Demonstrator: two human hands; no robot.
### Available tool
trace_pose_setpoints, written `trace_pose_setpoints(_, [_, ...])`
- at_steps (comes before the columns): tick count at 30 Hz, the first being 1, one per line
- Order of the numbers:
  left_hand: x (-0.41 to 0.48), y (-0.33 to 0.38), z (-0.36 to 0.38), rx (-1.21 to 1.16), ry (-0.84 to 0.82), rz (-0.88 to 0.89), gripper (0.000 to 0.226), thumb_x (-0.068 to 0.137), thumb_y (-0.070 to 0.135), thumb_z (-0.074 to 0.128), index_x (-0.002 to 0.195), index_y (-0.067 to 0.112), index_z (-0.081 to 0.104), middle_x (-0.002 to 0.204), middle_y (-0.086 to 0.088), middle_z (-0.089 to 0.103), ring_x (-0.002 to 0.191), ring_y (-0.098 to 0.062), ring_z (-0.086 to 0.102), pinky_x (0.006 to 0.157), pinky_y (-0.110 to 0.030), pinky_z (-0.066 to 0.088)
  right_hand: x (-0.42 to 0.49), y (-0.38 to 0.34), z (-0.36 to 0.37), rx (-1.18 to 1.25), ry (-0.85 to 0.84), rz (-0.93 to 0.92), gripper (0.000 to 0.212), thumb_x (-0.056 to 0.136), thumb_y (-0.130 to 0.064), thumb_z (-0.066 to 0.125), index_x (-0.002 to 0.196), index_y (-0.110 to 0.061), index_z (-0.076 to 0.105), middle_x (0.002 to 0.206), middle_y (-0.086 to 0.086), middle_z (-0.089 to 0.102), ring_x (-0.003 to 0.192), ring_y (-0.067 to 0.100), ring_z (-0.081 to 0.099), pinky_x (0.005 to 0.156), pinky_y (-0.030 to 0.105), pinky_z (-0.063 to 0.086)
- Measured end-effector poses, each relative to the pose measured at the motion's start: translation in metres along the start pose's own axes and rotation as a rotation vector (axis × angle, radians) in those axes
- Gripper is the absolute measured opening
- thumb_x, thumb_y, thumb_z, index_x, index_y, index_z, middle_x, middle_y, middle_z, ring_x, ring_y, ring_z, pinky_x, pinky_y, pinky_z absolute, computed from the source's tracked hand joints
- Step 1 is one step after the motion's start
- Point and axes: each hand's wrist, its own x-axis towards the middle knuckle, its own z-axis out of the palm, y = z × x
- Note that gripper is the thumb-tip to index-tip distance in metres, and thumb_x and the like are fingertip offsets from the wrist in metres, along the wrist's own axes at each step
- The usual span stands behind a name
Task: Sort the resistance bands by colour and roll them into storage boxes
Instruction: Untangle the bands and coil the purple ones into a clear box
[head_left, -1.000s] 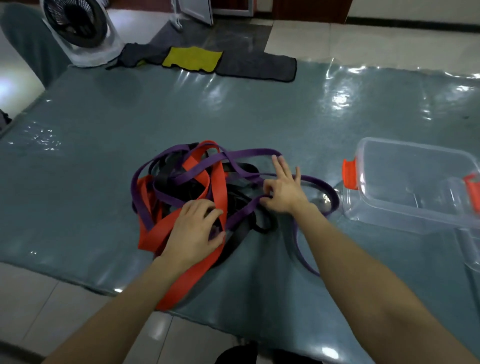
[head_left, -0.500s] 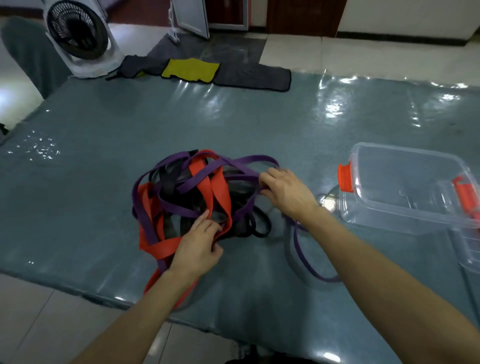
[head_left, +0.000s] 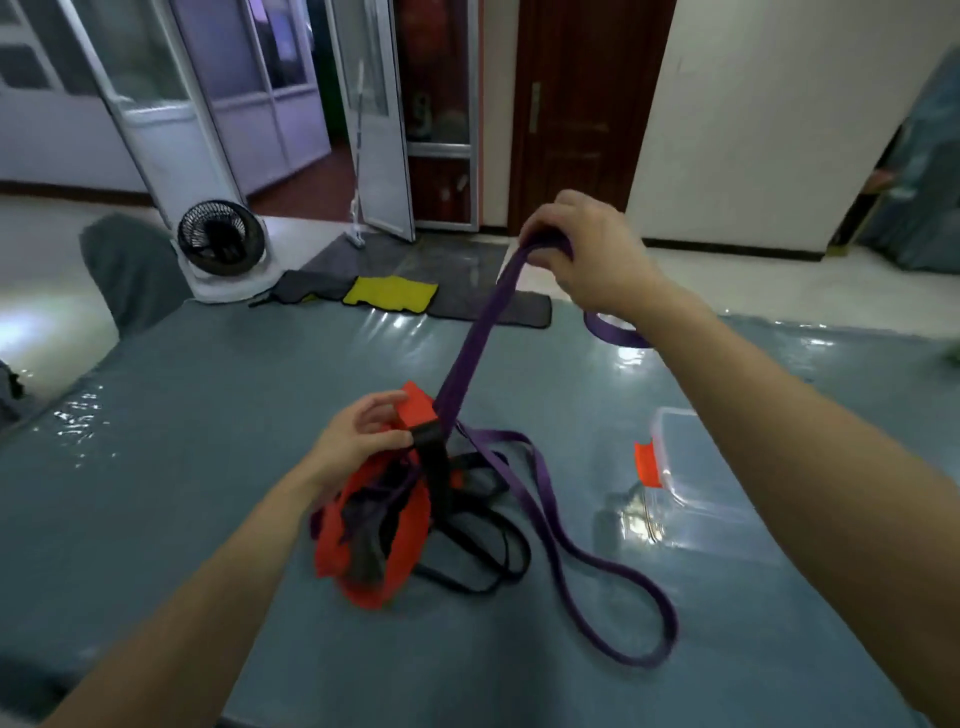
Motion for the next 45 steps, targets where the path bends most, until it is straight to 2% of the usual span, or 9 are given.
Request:
trace_pose_setpoints(5, [0.023, 0.027, -0.005, -0.192, 0.233, 0.018, 0.038, 0.101, 0.001, 0.066, 0.137, 0.010, 0.073, 0.114, -0.008, 0.076, 0.080, -0.003, 0.074, 0.076, -0.018, 0.059, -0.012, 0.003, -0.039, -0.033, 0.013, 0.082, 0.020, 0.103, -0.022, 0.072, 0.122, -0.022, 0.074, 0.114, -0.003, 0.063, 0.105, 0.021, 0.062, 0.091, 0.036, 0.052])
trace_pose_setpoints(15, [0.040, 0.052, 0.030, 1.379, -0.170, -0.344, 0.084, 0.105, 0.075, 0.042, 0.164, 0.015, 0.045, 0.176, -0.017, 0.030, 0.158, -0.044, 0.036, 0.130, -0.061, 0.028, -0.037, 0.019, -0.096, 0.037, 0.337, 0.217, 0.020, 0.102, -0.017, 0.072, 0.123, -0.019, 0.074, 0.112, -0.009, 0.056, 0.100, 0.011, 0.055, 0.072, 0.002, 0.031])
trace_pose_setpoints(18, [0.039, 0.048, 0.068, 0.986, -0.114, 0.016, 0.111, 0.087, 0.083, 0.066, 0.173, 0.034, 0.016, 0.184, -0.005, 0.005, 0.169, -0.039, 0.006, 0.132, -0.071, 0.006, -0.049, 0.027, -0.106, 0.014, 0.343, 0.214, 0.019, 0.101, -0.020, 0.073, 0.120, -0.020, 0.075, 0.111, -0.008, 0.060, 0.099, 0.013, 0.058, 0.078, 0.007, 0.037])
trace_pose_setpoints(21, [0.026, 0.046, 0.116, 0.687, -0.262, 0.191, 0.141, 0.062, 0.079, 0.091, 0.172, 0.027, 0.019, 0.177, -0.001, 0.030, 0.164, -0.026, 0.027, 0.133, -0.057, 0.021, -0.062, 0.039, -0.115, 0.064, 0.413, 0.259, 0.017, 0.100, -0.025, 0.075, 0.117, -0.024, 0.076, 0.110, -0.008, 0.066, 0.099, 0.014, 0.065, 0.088, 0.030, 0.058])
trace_pose_setpoints(25, [0.025, 0.037, 0.157, 0.500, -0.123, 0.213, 0.023, 0.105, 0.031, 0.072, 0.109, 0.009, 0.068, 0.091, -0.011, 0.075, 0.086, -0.029, 0.075, 0.089, -0.057, 0.061, -0.091, 0.064, -0.115, 0.112, 0.397, 0.357, 0.011, 0.095, -0.028, 0.079, 0.106, -0.028, 0.076, 0.099, -0.009, 0.071, 0.082, 0.014, 0.072, 0.076, 0.034, 0.064])
trace_pose_setpoints(31, [0.049, 0.116, 0.138, 0.669, -0.019, 0.389, 0.021, 0.106, 0.024, 0.068, 0.086, 0.027, 0.065, 0.067, 0.014, 0.061, 0.061, -0.008, 0.060, 0.060, -0.031, 0.041, -0.128, 0.108, -0.083, -0.124, -0.569, 0.528, 0.074, 0.077, -0.072, 0.084, 0.127, -0.019, 0.068, 0.120, -0.002, 0.074, 0.105, 0.021, 0.071, 0.095, 0.039, 0.058])
trace_pose_setpoints(35, [0.040, 0.171, 0.161, 1.117, -0.264, 0.541, 0.022, 0.090, 0.002, 0.072, 0.091, 0.023, 0.067, 0.079, 0.008, 0.066, 0.077, -0.019, 0.067, 0.068, -0.033, 0.045, -0.130, 0.088, -0.035, 0.335, -0.399, 0.366, 0.133, 0.061, -0.081, 0.082, 0.168, -0.023, 0.029, 0.169, -0.001, 0.044, 0.152, 0.020, 0.046, 0.124, 0.041, 0.040])
trace_pose_setpoints(40, [0.025, 0.187, 0.185, 1.162, -0.268, 0.564, 0.022, 0.090, 0.003, 0.073, 0.089, 0.024, 0.069, 0.078, 0.002, 0.073, 0.061, -0.013, 0.072, 0.058, -0.034, 0.058, -0.129, 0.073, 0.000, 0.478, -0.518, 0.271, 0.049, 0.096, -0.052, 0.077, 0.128, -0.015, 0.072, 0.119, 0.005, 0.077, 0.110, 0.025, 0.071, 0.108, 0.053, 0.053])
trace_pose_setpoints(45, [0.019, 0.146, 0.179, 0.875, -0.168, 0.565, 0.032, 0.078, 0.013, 0.094, 0.097, 0.024, 0.070, 0.083, 0.007, 0.074, 0.079, -0.015, 0.071, 0.070, -0.032, 0.053, -0.159, 0.084, 0.009, 0.874, -0.414, 0.353, 0.025, 0.107, -0.023, 0.068, 0.118, 0.000, 0.069, 0.104, 0.020, 0.079, 0.090, 0.042, 0.078, 0.084, 0.054, 0.066])
